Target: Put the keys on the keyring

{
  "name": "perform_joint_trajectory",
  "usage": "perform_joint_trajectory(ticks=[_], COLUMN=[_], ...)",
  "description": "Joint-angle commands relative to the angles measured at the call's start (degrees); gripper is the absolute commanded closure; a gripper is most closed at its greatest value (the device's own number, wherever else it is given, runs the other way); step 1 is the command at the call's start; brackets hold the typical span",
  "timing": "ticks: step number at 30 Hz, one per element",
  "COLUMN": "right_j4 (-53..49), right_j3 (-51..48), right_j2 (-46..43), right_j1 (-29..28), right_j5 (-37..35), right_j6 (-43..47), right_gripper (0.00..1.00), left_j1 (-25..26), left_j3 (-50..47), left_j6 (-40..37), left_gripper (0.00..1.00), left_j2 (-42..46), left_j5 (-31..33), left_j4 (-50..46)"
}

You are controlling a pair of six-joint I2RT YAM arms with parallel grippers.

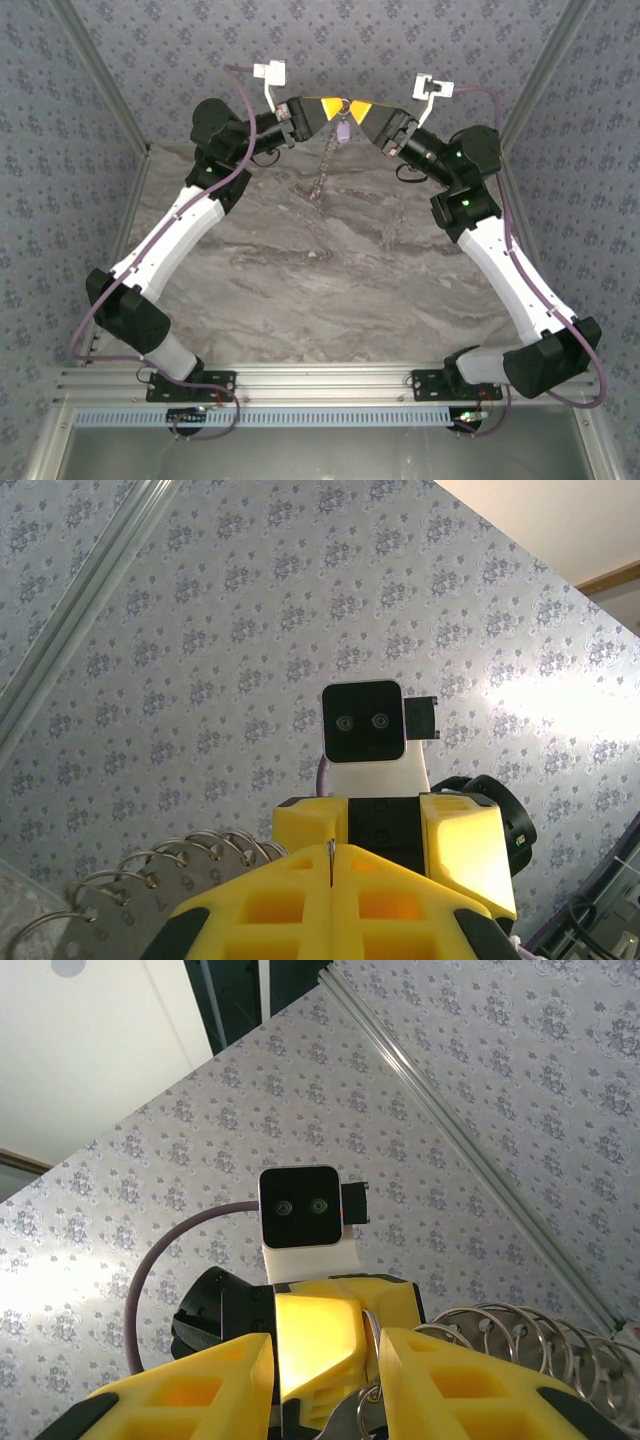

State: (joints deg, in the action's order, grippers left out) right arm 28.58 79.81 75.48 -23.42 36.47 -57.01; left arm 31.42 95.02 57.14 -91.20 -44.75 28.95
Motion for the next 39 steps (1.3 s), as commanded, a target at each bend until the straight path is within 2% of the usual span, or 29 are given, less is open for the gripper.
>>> perform_joint_trajectory(ticks=[1, 19, 26, 29, 33, 37, 38, 39], right_j4=[1.7, 1.4, 1.0, 0.9, 0.9, -0.1, -1.0, -2.3], right_j3=[2.0, 2.3, 2.4, 2.5, 2.8, 3.5, 3.7, 3.9], right_j2=[0.4, 2.0, 2.0, 2.0, 2.2, 2.3, 2.1, 1.9], right_j1=[-0.9, -1.5, -1.0, -0.5, 0.3, 1.6, 2.3, 3.0], right_j5=[0.9, 0.3, 0.0, 0.0, 0.6, 2.4, 2.8, 3.6], right_j6=[-0.2, 0.1, 0.1, 0.0, -0.3, -0.3, -0.2, 0.2], right_gripper=[0.64, 0.65, 0.72, 0.81, 0.99, 1.00, 1.00, 1.00], left_j1=[-0.1, 0.1, 0.0, 0.1, 0.1, 0.0, -0.1, -0.3], left_j3=[1.9, 1.1, 1.0, 1.0, 1.2, 1.8, 2.0, 2.1], left_j6=[0.7, 0.4, 0.1, 0.1, 0.2, -1.2, -2.3, -3.8], left_gripper=[1.00, 1.00, 1.00, 1.00, 1.00, 1.00, 0.98, 0.86], left_j2=[0.6, 1.3, 1.2, 1.1, 0.8, 0.7, 0.9, 1.0], left_j5=[0.3, 0.3, 0.3, 0.2, 0.0, -0.4, -0.5, -0.5], left_j4=[4.0, 3.9, 3.9, 3.9, 3.8, 1.6, 0.0, -1.9])
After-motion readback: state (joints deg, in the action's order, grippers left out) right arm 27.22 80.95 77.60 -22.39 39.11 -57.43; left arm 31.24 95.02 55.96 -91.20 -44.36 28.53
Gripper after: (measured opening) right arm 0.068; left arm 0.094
